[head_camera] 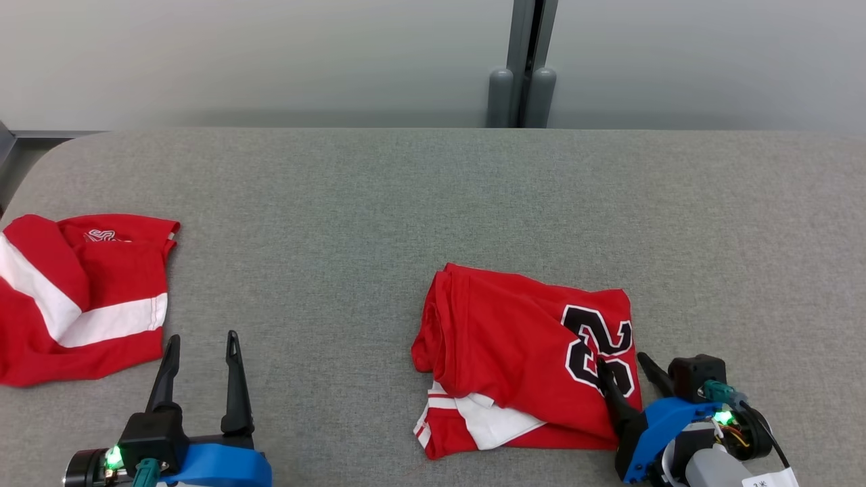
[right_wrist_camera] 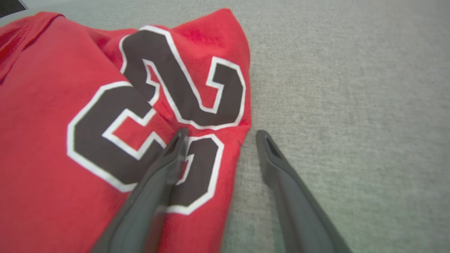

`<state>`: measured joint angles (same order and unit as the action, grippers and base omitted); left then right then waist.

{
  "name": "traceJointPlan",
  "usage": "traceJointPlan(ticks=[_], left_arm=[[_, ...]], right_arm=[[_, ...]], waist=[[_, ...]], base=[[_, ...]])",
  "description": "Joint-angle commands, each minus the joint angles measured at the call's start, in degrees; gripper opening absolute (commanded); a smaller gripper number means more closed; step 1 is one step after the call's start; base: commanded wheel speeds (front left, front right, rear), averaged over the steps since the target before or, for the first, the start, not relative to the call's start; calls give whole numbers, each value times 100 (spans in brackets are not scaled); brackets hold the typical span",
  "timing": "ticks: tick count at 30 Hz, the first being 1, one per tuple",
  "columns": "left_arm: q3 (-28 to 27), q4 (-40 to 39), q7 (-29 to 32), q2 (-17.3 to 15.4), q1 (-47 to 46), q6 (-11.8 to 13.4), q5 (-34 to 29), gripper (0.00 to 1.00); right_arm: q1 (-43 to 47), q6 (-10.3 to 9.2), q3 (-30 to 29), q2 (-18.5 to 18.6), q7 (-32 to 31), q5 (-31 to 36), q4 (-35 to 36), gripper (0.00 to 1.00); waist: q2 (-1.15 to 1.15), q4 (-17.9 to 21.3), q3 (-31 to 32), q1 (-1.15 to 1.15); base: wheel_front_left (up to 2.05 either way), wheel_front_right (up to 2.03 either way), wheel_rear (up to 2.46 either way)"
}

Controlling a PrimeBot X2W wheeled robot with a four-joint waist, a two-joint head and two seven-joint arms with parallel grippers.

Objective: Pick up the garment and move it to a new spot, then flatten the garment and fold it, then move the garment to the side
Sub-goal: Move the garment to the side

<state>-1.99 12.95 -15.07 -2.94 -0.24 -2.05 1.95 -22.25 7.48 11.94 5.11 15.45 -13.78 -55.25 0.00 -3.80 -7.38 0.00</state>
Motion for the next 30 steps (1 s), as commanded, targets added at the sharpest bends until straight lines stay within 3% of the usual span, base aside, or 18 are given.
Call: traceJointPlan(ticks=[1, 3, 4, 5, 6, 9, 21, 30], left_arm=[[23, -7, -14, 3, -87, 19, 19, 100], [53, -1, -14, 3, -130, 30, 37, 100], [69, 4, -14, 3, -146, 34, 45, 100], [82, 15, -14, 4, -166, 31, 51, 100], [95, 25, -14, 3, -179, 27, 53, 100], [133, 4, -14, 4, -236, 46, 62, 100], [197, -324, -13, 7, -597, 18, 116, 100], [215, -879, -14, -38, -1203, -78, -22, 100]], right_arm=[[43, 3, 85, -72, -70, -82, -223, 100], [-7, 3, 162, -115, -84, -184, -359, 100], [-48, 3, 238, -143, -88, -227, -420, 50], [-89, 9, 316, -172, -91, -290, -447, 35], [-132, 10, 395, -196, -90, -359, -469, 0], [-323, 10, 524, -192, -76, -514, -361, 0], [-1487, 2, 635, 736, -31, -391, 545, 0], [-2664, 1, 851, 1492, -30, -465, 782, 0]], waist=[[0, 20, -25, 0], [0, 31, -59, 0], [0, 31, -78, 0], [0, 28, -92, 0], [0, 23, -107, 0], [0, 12, -139, 0], [0, 57, -690, 0], [0, 538, -1671, 0]], base=[[0, 0, 0], [0, 0, 0], [0, 0, 0], [0, 0, 0], [0, 0, 0], [0, 0, 0], [0, 0, 0], [0, 0, 0]])
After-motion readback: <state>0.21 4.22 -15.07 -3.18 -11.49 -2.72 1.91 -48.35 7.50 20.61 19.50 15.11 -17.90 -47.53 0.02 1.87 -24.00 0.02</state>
